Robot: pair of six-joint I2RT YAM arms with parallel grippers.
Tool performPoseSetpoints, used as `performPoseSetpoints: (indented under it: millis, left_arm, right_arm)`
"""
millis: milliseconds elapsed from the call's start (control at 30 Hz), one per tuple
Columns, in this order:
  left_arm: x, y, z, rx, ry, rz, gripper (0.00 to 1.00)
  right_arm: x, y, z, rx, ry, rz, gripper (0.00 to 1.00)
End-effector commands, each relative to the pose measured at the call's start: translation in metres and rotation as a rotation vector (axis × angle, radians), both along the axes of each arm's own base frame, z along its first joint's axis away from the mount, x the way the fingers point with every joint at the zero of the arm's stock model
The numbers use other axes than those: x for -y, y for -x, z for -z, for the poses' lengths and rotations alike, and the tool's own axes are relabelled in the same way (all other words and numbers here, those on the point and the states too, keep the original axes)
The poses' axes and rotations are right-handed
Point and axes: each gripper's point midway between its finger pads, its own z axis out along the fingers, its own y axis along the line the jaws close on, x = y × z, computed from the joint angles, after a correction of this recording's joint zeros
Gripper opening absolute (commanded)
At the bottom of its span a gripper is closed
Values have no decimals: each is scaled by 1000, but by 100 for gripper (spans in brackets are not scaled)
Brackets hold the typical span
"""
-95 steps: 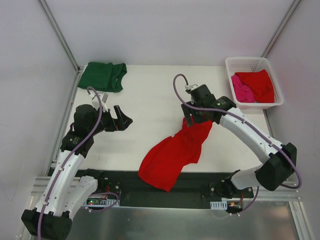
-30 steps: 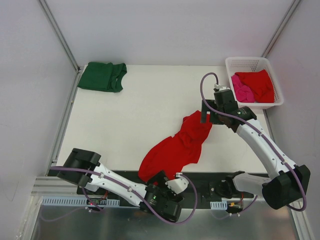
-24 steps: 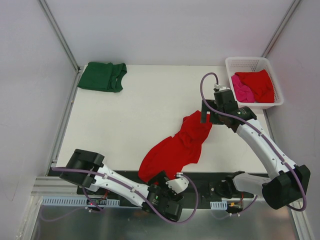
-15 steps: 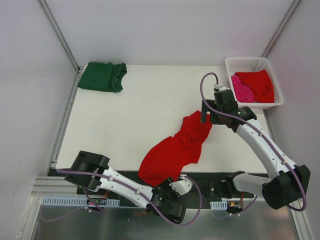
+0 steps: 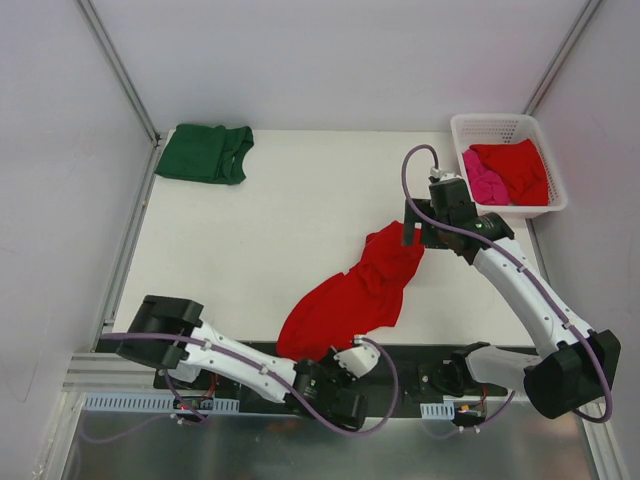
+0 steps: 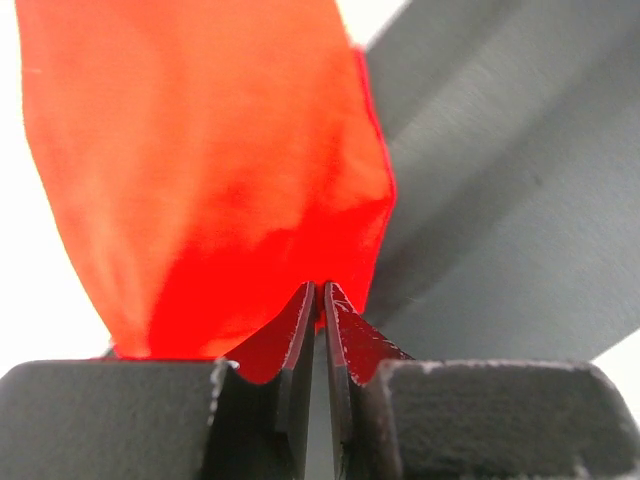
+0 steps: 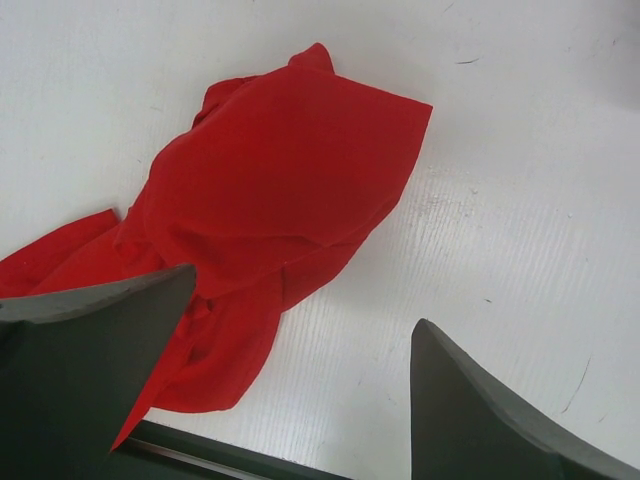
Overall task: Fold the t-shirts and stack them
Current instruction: Move the tshirt to the center of the board, then flatten the tshirt out
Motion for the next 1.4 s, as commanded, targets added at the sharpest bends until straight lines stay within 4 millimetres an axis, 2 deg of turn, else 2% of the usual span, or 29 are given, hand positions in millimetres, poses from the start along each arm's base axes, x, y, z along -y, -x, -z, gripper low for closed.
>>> performPoseSetpoints:
  millis: [0,67,100,333,500,600,767,933,1000,1033,1067,1100,1167,1233,1300,1367]
  left_arm:
    - [-11,-26,-41,21,120,-50,8]
    - [-19,-37,-46,29,133,-71,8]
    - [-21,-40,-56,22,167,-77,8]
    - [-41,-61,-74,43,199,-113,8]
    - [-51,-69,-82,54,220,-143,8]
    - [-52,-70,-79,54,210,-146,8]
    - [-50,-68,-74,45,189,-147,8]
    - [-52,-69,-72,47,190,-154,8]
    - [-54,-69,-72,48,190,-155,8]
    - [-54,-69,-71,47,188,-156,8]
    - [-54,-69,-72,48,190,-157,8]
    - [-54,-69,-71,49,187,-157,8]
    - [-54,-70,-70,49,185,-158,8]
    - [-54,-70,-70,49,185,-155,8]
    - [-54,-70,-70,49,184,-154,8]
    - [-55,-70,-70,52,180,-155,8]
  right_arm:
    - [5,-5,-4,28,6,20,97]
    - [5,-5,1,11,10,17,97]
    - [4,-4,4,2,11,16,97]
    - [-6,-5,31,-61,-14,-3,97]
    - [-25,-3,50,-120,-85,-47,95]
    - [-38,1,56,-139,-128,-80,93]
    - [-49,7,52,-124,-134,-102,92]
    - [-59,25,47,-117,-195,-81,91]
    - [-66,30,37,-69,-256,-74,91]
    - [-65,37,45,-81,-274,-40,91]
    - [-65,37,36,-36,-305,-22,91]
    - [-61,42,44,-37,-302,-4,91]
    - [-54,41,39,11,-323,51,91]
    - [-48,44,44,20,-328,81,91]
    - [-48,47,42,34,-363,104,91]
    - [-48,52,51,23,-377,124,91]
